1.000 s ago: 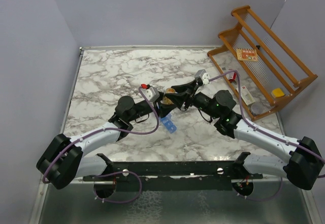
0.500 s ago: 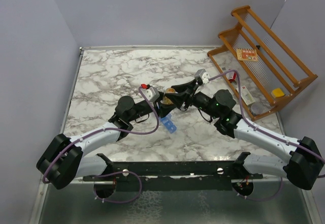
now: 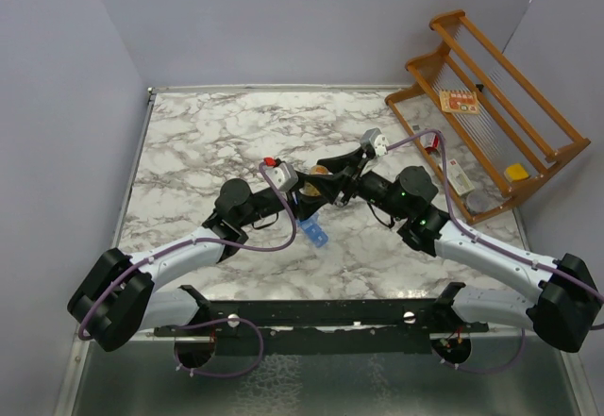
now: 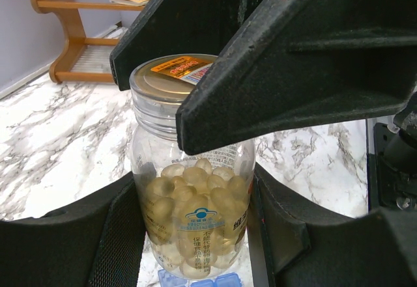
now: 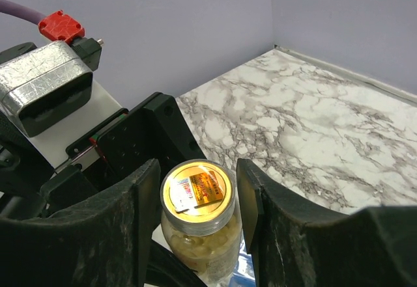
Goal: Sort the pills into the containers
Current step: Unscrew the lid of the pill bottle.
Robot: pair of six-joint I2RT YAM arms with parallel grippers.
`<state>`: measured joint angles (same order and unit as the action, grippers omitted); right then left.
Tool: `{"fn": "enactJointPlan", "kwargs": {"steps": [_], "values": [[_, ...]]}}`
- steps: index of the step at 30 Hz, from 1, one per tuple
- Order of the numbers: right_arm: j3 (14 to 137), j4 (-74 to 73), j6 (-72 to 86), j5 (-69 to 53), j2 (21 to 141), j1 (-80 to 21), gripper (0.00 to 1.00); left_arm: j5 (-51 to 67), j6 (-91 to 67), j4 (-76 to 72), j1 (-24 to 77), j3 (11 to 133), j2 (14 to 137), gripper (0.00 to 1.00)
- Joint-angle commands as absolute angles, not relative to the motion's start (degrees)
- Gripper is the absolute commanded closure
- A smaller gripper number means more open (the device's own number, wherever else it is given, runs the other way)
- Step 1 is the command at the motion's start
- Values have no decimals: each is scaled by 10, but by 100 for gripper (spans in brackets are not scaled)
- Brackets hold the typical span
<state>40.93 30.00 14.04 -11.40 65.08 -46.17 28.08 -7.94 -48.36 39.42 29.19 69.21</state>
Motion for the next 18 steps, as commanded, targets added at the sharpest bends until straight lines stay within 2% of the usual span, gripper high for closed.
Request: {"fn": "enactJointPlan", "kwargs": {"steps": [1,7,13,18], "values": [[422,289,133,-114,650,-466,51,285,-70,-507,396,299,679,100],[425,281,130,-116,653,-467,58,286,-69,-507,396,302,679,100],[437,258,113,-123,655,-467,73,300,-64,-507,396,309,683,100],[447,230,77,-165,643,-467,89,364,-56,-507,396,321,682,100]]}}
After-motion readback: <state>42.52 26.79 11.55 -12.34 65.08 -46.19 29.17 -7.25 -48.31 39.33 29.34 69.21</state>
